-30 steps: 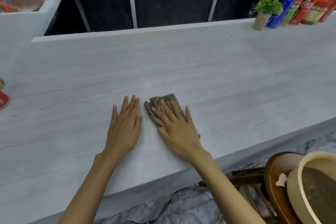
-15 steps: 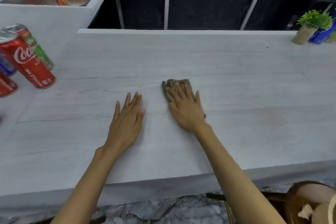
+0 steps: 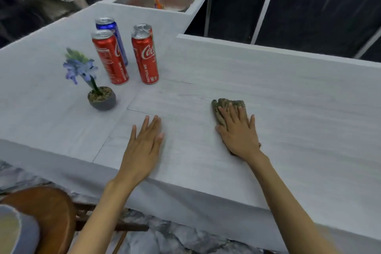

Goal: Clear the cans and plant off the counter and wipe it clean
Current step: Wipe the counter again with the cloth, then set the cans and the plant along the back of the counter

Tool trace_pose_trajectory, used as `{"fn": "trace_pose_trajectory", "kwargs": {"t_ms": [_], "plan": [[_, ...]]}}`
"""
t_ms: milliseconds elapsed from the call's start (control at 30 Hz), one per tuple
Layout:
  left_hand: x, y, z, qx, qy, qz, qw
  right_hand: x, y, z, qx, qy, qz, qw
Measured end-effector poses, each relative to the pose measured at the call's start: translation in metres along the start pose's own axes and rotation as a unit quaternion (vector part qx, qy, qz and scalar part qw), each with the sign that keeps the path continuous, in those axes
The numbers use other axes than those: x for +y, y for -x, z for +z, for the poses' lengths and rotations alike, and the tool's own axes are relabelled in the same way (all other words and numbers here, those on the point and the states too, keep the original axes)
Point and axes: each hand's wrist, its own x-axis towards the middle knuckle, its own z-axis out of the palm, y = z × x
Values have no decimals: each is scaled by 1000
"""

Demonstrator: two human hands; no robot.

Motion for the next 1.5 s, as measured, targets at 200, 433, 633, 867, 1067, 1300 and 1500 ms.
{"fn": "trace_pose_trajectory", "kwargs": {"t_ms": [200, 433, 633, 867, 1067, 1300, 1500], "plan": [[-51, 3, -43, 11, 1, -23, 1000, -148, 22, 50, 49, -28, -42, 998], [-106, 1, -86, -19, 8, -4, 1000, -262, 34, 73, 56, -68, 13, 996], [-131, -5, -103, -41, 37, 65, 996, -286, 32, 80, 19, -175, 25, 984], [-99, -18, -149, 79, 160, 136, 975, -284, 31, 26, 44, -475, 61, 877], [-52, -83, -205, 182, 137, 178, 957, -274, -39, -63, 274, -484, -7, 831], [-57, -180, -225, 109, 106, 88, 984, -250, -135, -68, 177, -378, 85, 905], [-81, -206, -205, -24, 145, 35, 988, -242, -154, -31, 129, -413, 77, 898]]}}
